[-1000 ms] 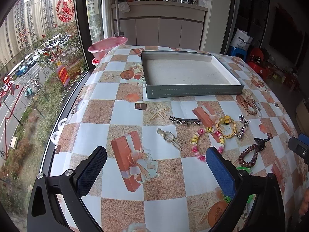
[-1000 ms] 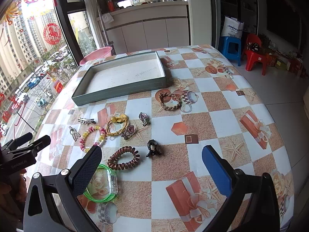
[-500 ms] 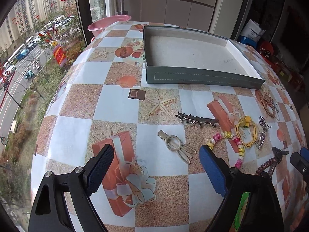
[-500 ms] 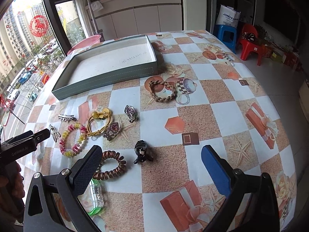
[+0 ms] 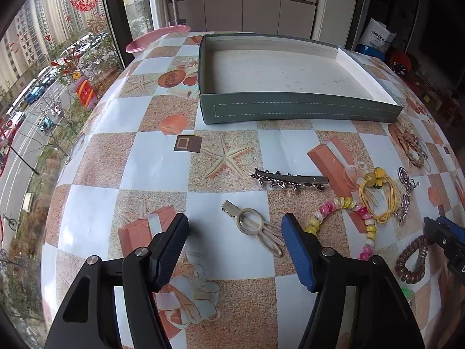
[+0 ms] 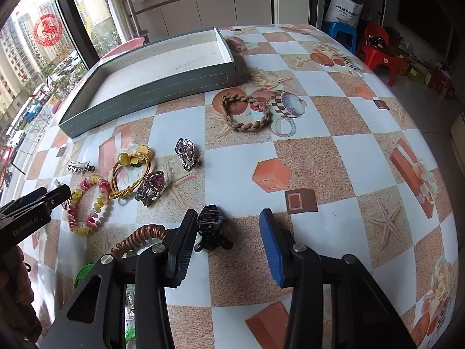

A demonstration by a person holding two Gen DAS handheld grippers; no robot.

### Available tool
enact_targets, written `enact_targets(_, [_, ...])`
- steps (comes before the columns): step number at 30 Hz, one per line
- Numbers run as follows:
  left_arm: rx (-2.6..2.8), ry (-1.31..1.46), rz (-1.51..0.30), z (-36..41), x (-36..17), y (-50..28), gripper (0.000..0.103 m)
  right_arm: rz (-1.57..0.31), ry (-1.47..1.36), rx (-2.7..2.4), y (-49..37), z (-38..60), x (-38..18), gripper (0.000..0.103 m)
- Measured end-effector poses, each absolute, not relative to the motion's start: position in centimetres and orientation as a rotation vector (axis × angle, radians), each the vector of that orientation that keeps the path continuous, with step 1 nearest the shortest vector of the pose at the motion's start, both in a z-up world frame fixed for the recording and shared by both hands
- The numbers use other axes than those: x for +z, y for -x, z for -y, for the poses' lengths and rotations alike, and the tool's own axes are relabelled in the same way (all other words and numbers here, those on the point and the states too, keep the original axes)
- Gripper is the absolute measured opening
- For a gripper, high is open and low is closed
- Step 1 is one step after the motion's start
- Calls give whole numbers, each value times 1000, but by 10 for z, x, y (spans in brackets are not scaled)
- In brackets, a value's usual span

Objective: Organize jewelry

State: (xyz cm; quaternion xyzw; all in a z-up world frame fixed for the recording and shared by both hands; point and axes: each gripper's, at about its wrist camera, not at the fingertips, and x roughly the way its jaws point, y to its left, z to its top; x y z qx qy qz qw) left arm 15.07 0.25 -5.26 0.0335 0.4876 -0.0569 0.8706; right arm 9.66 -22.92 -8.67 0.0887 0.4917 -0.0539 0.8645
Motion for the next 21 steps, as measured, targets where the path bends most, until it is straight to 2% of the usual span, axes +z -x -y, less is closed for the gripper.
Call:
enact_targets(1, [-138, -73, -1013, 0, -52, -149, 62, -1031, -187, -117, -97, 229, -86, 31])
enact_targets(2, [-159, -77, -1006, 2, -51, -147, 46, -1032, -189, -119, -96, 230, -86, 20])
enact_targets(4, [-190, -94, -991, 6, -49, -143, 40, -1031, -210, -113, -95, 232, -86, 19])
enact_targets(6, [-243, -77, -968, 4, -45, -138, 17, -1031, -235, -106, -93, 235, -86, 19])
enact_targets(21, [-340, -18, -932, -17, -10, -124, 16, -970, -316, -51, -83, 242, -53, 19])
